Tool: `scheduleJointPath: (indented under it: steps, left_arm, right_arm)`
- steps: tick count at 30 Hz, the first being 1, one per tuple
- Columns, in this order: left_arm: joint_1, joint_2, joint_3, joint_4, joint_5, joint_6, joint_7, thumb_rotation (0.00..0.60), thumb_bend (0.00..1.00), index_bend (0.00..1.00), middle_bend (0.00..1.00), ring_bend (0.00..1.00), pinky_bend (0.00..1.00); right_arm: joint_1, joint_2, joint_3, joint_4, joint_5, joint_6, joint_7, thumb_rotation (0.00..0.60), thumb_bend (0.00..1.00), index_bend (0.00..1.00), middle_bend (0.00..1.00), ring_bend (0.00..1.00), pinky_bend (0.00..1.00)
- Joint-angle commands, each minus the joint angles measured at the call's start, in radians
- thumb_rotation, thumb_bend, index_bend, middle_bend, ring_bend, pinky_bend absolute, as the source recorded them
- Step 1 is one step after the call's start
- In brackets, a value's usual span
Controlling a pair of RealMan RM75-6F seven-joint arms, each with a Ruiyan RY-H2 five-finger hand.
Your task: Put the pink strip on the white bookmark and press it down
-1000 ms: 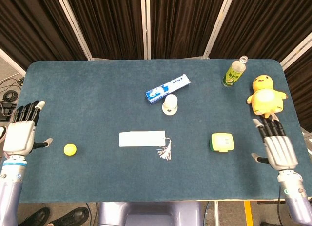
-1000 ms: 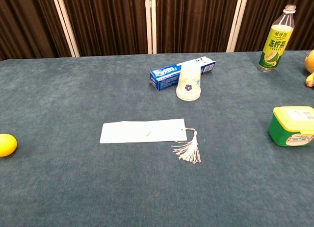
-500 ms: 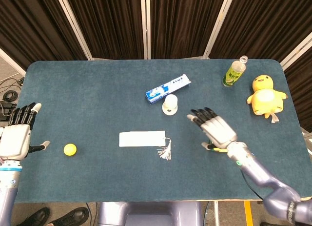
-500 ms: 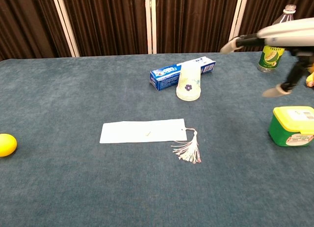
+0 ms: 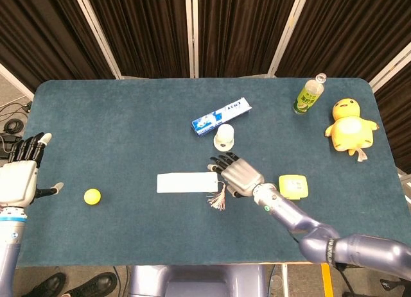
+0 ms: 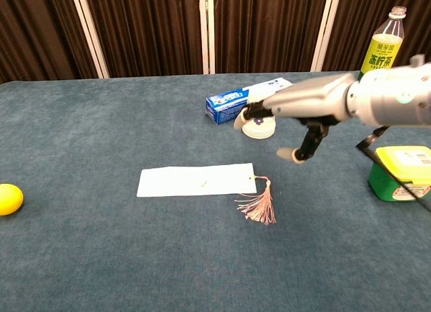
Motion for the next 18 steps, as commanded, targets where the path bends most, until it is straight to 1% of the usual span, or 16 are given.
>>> scheduleJointPath:
  steps: [1,3,7,14,18]
  left_arm:
    - [-0.001,0.002,-0.005,0.004,-0.005,-0.012,-0.007,0.6,0.0,0.0,0.0,0.0,0.0]
    - [-0.001,0.003,-0.007,0.007,-0.008,-0.021,-0.011,0.6,0.0,0.0,0.0,0.0,0.0]
    - [-0.002,0.005,-0.011,0.009,-0.007,-0.033,-0.016,0.6,0.0,0.0,0.0,0.0,0.0]
    - [-0.001,0.007,-0.017,0.011,-0.005,-0.043,-0.022,0.6,0.0,0.0,0.0,0.0,0.0]
    - [0.0,0.007,-0.02,0.01,-0.003,-0.046,-0.024,0.6,0.0,0.0,0.0,0.0,0.0]
  right_arm:
    - [0.056,-0.062,-0.057,0.048,0.092,0.012,-0.09,0.6,0.44,0.13,0.0,0.0,0.0]
    - [0.076,-0.087,-0.088,0.058,0.149,0.016,-0.124,0.6,0.44,0.14,0.0,0.0,0.0]
    - [0.103,-0.12,-0.118,0.055,0.207,0.042,-0.156,0.6,0.44,0.14,0.0,0.0,0.0]
    - [0.139,-0.172,-0.137,0.064,0.233,0.078,-0.174,0.6,0.44,0.14,0.0,0.0,0.0]
    - [0.16,-0.202,-0.136,0.077,0.234,0.09,-0.177,0.6,0.44,0.14,0.0,0.0,0.0]
